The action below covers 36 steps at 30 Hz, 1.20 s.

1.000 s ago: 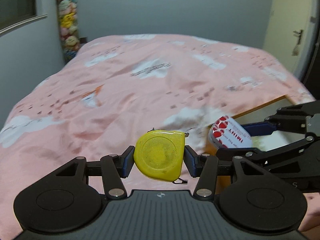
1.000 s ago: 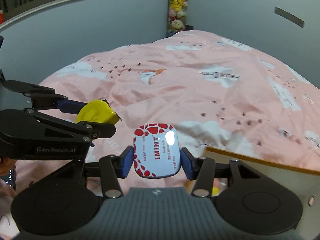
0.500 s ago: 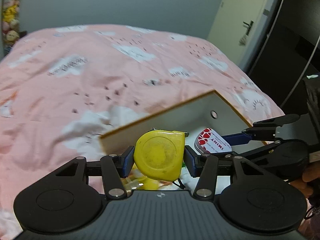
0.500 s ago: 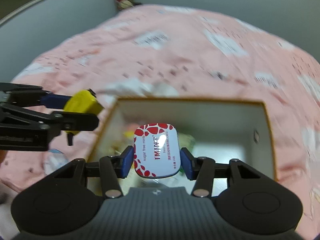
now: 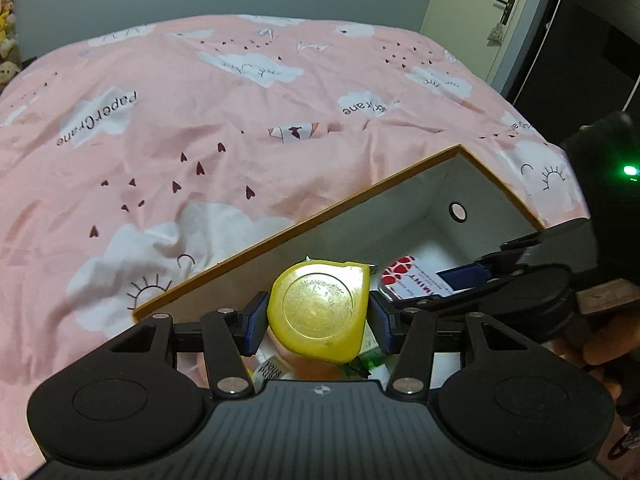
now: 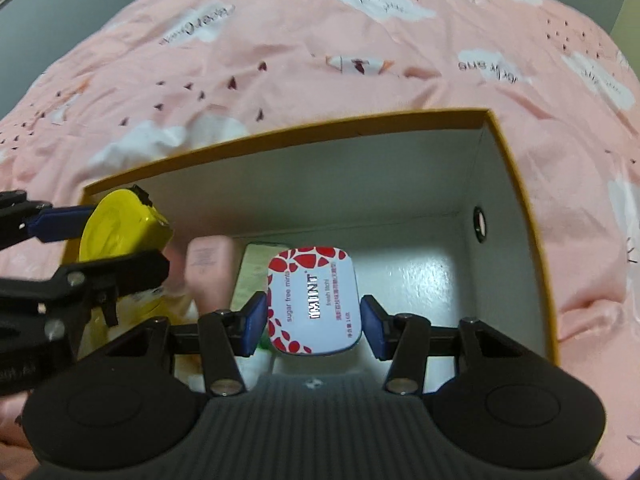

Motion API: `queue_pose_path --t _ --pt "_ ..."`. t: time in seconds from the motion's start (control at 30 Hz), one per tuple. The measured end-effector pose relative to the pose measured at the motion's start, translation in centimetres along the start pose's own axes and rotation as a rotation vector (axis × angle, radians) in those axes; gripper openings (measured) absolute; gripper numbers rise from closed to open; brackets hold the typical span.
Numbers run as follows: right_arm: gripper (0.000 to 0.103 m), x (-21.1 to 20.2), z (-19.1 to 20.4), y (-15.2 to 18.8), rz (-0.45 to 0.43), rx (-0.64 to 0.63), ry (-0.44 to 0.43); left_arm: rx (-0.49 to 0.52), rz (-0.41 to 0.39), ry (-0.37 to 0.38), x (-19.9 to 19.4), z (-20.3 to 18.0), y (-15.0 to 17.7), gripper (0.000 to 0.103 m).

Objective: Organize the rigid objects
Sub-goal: 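Carry the tin and tape measure over the box with both tools, then open the right tool to drop the tin while the left tool lowers and releases the tape measure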

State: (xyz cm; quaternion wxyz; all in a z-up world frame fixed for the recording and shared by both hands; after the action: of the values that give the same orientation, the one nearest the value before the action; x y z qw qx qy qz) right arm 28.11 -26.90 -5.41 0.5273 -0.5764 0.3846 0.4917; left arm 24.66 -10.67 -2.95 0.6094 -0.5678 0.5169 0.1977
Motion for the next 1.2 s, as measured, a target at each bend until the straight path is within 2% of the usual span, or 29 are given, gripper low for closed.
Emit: queue_pose_path --t 0.27,0.37,0.6,0.7,0.8,0.93,1.03,1.07,1.2 --pt "0.051 3.6 -0.8 -2.1 0.06 0.017 0.009 0.005 0.024 -0.003 1.5 0.6 -0.4 0.059" --pt "0.051 3.8 -1.0 -2.7 0.051 0.034 -0.009 0.007 0.035 -0.008 1.9 0.8 -0.6 0.059" --pt "0.05 3.8 -1.3 -3.1 0.046 0.04 0.009 0.003 0.049 0.002 2.1 0.8 -0.6 0.059" --pt "0.045 4.2 -1.7 -2.8 0.069 0.063 -0.014 -0.005 0.056 0.008 2.2 0.7 -0.6 0.059" --pt "0.045 3.1 -1.8 -2.3 0.035 0.063 -0.001 -0.014 0.062 0.037 1.8 0.2 -0.3 0.059" --pt "0.045 -0.6 -1.0 -1.0 -0.066 0.0 0.029 -0.065 0.091 0.103 1.6 -0.9 0.2 0.059" --pt "0.039 -2.6 -1.1 0.3 -0.111 -0.053 0.075 -0.119 0.125 0.157 2.4 -1.9 0.6 0.059" --pt "0.034 -3.0 -1.2 0.7 -0.114 -0.073 0.092 -0.138 0.137 0.168 2.7 -2.2 0.8 0.059" --pt "0.018 -3.2 -2.0 1.7 -0.074 -0.144 0.088 -0.225 0.171 0.175 4.4 -2.9 1.0 0.059"
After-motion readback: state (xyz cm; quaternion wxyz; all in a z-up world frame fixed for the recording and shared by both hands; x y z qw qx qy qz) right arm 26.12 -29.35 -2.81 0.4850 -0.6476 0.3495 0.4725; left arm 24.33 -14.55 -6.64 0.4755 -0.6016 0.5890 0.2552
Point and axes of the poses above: each gripper's, at about its wrist camera, not at the fingertips, and x roughly the way its jaws point, z to its left, y to its underside, the point moved 3 cm from there along x, roughly the way its jaws point, and after that the axes turned 9 degrees about z, right-handed, at the moved point
